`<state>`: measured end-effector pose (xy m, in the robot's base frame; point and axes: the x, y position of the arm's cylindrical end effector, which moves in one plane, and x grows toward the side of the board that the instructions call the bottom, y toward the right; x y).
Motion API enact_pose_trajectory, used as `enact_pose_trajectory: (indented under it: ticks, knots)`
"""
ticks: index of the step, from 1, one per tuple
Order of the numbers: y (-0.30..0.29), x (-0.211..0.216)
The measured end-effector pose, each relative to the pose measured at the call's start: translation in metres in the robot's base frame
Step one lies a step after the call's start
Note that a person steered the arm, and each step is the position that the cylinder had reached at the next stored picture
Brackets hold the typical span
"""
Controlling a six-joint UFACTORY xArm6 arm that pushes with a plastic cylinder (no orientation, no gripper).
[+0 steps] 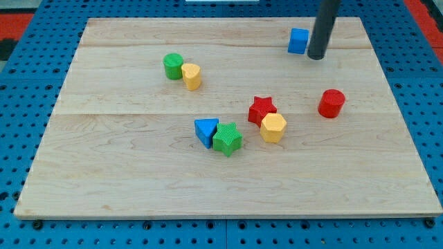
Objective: Push blue cube towards the top center
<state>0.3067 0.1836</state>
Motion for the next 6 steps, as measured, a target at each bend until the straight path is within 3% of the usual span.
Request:
enact_pose_trajectory:
  ticks: [2, 3, 6]
  knots:
    - [-0.004, -0.041]
    - [-0.037, -0.036]
    - [-0.036, -0.03]
